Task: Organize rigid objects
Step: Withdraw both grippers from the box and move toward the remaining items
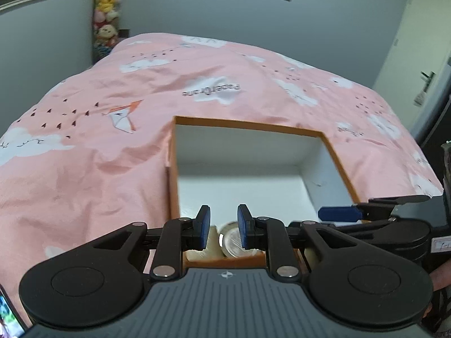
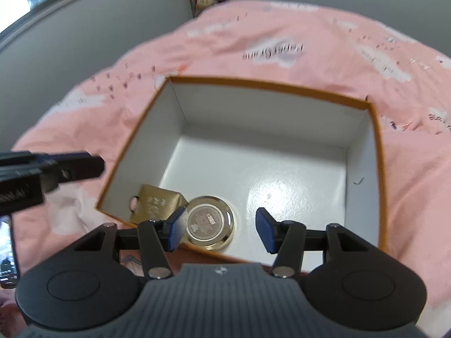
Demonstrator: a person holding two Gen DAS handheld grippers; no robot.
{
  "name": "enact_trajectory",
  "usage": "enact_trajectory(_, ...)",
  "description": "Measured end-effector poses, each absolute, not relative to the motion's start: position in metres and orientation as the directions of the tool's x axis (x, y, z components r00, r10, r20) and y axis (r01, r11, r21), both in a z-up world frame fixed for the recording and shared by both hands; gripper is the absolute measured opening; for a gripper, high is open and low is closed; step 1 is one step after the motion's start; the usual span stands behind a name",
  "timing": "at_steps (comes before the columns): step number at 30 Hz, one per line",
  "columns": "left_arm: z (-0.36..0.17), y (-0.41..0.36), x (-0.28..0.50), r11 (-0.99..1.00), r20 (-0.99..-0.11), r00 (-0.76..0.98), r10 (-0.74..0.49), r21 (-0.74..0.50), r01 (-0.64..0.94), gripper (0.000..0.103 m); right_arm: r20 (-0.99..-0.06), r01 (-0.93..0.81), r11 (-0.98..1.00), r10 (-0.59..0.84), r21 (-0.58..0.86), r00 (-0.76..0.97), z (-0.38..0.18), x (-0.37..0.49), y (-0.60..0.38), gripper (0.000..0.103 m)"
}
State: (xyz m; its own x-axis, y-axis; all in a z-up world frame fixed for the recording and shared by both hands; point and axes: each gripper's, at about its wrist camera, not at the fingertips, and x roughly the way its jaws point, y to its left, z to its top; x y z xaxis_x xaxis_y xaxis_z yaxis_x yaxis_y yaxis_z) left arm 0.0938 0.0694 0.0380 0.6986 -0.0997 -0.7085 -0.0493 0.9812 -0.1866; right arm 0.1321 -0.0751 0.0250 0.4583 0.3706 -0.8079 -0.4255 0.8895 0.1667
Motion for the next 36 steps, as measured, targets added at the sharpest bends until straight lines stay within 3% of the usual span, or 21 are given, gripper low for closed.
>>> enact_trajectory(6, 0.029, 0.061, 0.073, 0.980, -0.731, 0.664, -0.154, -0.197, 0.010, 0.029, -0.745, -0.395, 0.892, 0.415, 0.220, 0.522, 0.032, 0.092, -0.101, 0.054)
enact_trajectory(11, -0.004, 0.057, 0.064, 0.985, -0.826, 0.546, -0.142, -0.172, -0.005, 0.037, -0.800, -0.392, 0.902, 0.366, 0.180, 0.475, 0.012, 0.066, -0.107, 0.057)
enact_trajectory(18, -0.034, 0.050, 0.045, 0.992, -0.893, 0.435, -0.118, -0.089, 0.086, 0.050, -0.876, -0.339, 0.893, 0.395, 0.296, 0.277, -0.029, 0.056, -0.106, 0.063)
enact_trajectory(27, -0.070, 0.024, 0.025, 0.976, -0.937, 0.337, -0.090, -0.015, 0.219, 0.064, -0.887, -0.353, 0.869, 0.426, 0.347, 0.177, -0.048, 0.050, -0.092, 0.063)
enact_trajectory(36, -0.093, 0.003, 0.024, 0.951, -0.939, 0.344, -0.014, 0.094, 0.295, 0.079, -0.903, -0.303, 0.886, 0.406, 0.351, 0.138, -0.061, 0.048, -0.095, 0.063)
